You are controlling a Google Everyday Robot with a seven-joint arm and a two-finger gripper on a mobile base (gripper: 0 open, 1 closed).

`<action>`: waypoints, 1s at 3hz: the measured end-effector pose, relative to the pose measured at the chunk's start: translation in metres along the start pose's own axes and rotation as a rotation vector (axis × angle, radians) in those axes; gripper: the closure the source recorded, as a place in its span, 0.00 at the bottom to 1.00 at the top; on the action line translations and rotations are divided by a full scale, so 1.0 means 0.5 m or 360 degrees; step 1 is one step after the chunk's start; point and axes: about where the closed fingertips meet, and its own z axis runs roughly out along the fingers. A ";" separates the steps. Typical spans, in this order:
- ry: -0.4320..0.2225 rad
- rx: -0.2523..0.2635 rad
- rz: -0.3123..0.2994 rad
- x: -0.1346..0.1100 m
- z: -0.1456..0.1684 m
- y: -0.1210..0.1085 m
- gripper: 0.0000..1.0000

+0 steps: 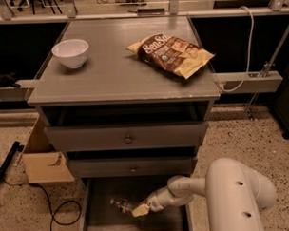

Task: Place water bottle into bottom drawer

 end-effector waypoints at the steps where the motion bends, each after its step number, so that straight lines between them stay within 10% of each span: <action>1: 0.0018 0.0085 0.0017 0.010 -0.010 -0.007 1.00; 3: 0.0081 0.0102 0.0047 0.026 0.024 -0.012 1.00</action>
Offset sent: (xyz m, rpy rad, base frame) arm -0.0006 -0.0066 -0.0010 -0.0388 -0.0104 -0.0223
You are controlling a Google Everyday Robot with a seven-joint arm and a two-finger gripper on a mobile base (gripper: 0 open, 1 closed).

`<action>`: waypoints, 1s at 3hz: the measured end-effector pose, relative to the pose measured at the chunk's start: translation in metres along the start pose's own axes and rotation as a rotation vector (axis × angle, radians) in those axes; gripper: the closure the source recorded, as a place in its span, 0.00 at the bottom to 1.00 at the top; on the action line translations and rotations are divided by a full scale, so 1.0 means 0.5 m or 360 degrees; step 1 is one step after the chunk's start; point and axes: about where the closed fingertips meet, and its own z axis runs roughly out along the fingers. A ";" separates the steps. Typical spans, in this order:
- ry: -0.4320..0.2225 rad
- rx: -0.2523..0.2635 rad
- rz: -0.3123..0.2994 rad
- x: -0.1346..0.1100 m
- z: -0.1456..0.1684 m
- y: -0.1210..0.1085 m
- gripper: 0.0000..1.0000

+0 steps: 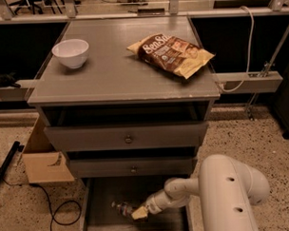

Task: Place water bottle into bottom drawer

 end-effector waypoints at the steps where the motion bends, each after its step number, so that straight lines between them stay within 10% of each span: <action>1: 0.0000 0.0000 0.0000 0.000 0.000 0.000 1.00; 3: 0.0000 0.0000 0.0000 0.000 0.000 0.000 0.55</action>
Offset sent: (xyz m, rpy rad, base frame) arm 0.0000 0.0000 0.0000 0.0000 0.0000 0.0000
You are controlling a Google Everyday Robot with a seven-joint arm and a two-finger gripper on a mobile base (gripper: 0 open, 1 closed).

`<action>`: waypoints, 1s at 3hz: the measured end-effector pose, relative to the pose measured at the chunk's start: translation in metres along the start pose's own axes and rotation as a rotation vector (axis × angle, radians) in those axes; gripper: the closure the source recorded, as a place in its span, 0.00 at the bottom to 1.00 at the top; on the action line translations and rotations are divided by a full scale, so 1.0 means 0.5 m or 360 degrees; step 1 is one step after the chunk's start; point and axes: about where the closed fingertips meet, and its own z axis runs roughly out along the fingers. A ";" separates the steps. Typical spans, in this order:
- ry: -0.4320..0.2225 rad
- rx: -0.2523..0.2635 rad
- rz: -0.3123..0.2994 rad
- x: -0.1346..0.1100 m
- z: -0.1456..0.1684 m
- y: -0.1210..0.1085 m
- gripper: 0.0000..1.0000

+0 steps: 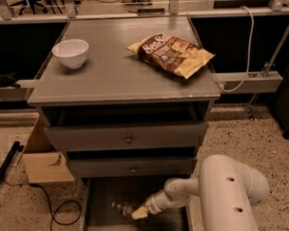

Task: Place water bottle into bottom drawer

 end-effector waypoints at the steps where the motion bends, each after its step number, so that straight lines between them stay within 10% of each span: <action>1: 0.0000 0.0000 0.0000 0.000 0.000 0.000 0.32; 2: 0.0000 -0.0001 0.0000 0.000 0.000 0.000 0.00; 3: 0.0000 -0.0001 0.0000 0.000 0.000 0.000 0.00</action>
Offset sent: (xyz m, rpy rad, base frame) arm 0.0000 0.0000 0.0000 0.0000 0.0000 0.0000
